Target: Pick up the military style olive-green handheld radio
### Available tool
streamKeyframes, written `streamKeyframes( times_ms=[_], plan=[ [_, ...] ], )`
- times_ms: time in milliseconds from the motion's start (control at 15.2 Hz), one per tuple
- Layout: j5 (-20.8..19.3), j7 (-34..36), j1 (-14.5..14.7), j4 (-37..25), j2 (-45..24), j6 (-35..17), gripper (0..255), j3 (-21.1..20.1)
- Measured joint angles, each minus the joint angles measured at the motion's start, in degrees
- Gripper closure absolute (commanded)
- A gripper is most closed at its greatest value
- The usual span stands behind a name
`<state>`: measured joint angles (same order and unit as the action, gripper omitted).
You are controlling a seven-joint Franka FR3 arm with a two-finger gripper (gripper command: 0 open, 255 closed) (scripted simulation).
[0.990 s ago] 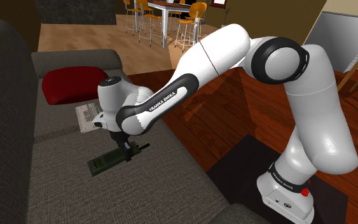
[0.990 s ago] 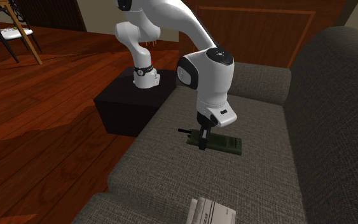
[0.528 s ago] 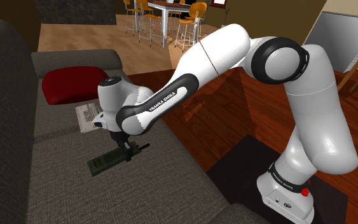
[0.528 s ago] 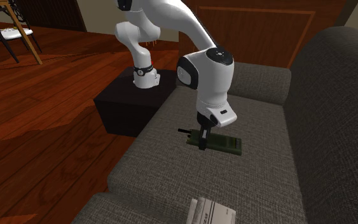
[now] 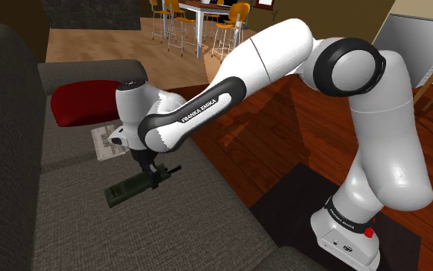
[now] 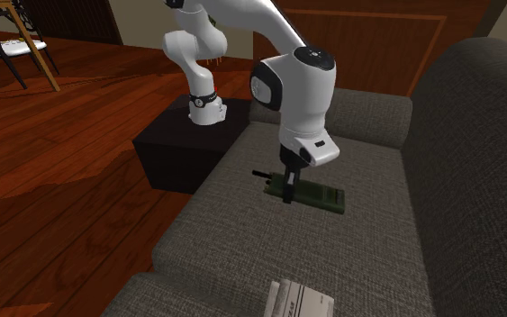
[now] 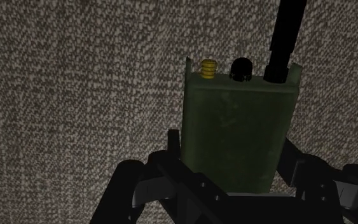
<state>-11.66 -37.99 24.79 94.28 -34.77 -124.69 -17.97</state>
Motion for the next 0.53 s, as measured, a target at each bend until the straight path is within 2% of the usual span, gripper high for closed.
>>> streamKeyframes(
  times_ms=[528],
  plan=[
    [1.1, -0.5, -0.4, -1.2, 3.2, 4.2, 255, -0.7]
  ],
)
